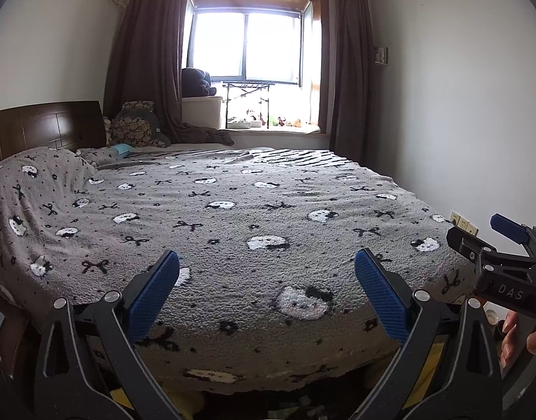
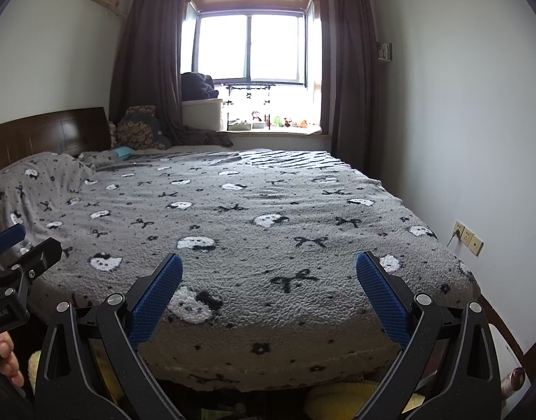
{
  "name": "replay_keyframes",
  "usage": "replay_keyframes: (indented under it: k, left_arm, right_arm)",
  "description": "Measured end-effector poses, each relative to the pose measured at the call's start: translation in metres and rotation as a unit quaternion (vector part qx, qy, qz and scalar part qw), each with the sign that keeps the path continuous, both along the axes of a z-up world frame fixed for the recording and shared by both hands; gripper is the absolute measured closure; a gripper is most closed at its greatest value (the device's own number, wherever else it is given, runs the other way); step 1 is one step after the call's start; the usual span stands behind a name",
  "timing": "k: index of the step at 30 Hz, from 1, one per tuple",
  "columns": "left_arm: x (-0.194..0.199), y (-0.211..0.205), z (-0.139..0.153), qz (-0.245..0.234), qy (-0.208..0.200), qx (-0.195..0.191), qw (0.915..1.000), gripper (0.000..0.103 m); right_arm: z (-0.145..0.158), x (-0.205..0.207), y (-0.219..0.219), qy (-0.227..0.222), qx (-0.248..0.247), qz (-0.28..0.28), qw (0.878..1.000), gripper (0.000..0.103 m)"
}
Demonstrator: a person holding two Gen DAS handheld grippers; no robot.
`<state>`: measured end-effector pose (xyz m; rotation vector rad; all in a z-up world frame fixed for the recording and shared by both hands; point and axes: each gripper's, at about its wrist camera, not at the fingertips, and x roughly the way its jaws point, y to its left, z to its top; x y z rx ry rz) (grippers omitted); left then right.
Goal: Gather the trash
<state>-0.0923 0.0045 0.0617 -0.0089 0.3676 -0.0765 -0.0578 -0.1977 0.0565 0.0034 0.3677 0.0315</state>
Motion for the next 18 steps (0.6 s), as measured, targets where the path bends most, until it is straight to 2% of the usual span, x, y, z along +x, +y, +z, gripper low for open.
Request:
replay_keyframes:
  k: [8, 18]
  left_arm:
    - [0.001, -0.0006, -0.0006, 0.006, 0.0, 0.005, 1.0, 0.008]
    - [0.008, 0.0036, -0.0052, 0.013, 0.023, -0.002, 0.9996, 0.008]
  right_arm:
    - [-0.0017, 0.0009, -0.0016, 0.001, 0.002, 0.0, 1.0, 0.003]
    - [-0.0033, 0.001, -0.0016, 0.004, 0.002, 0.0, 1.0, 0.003]
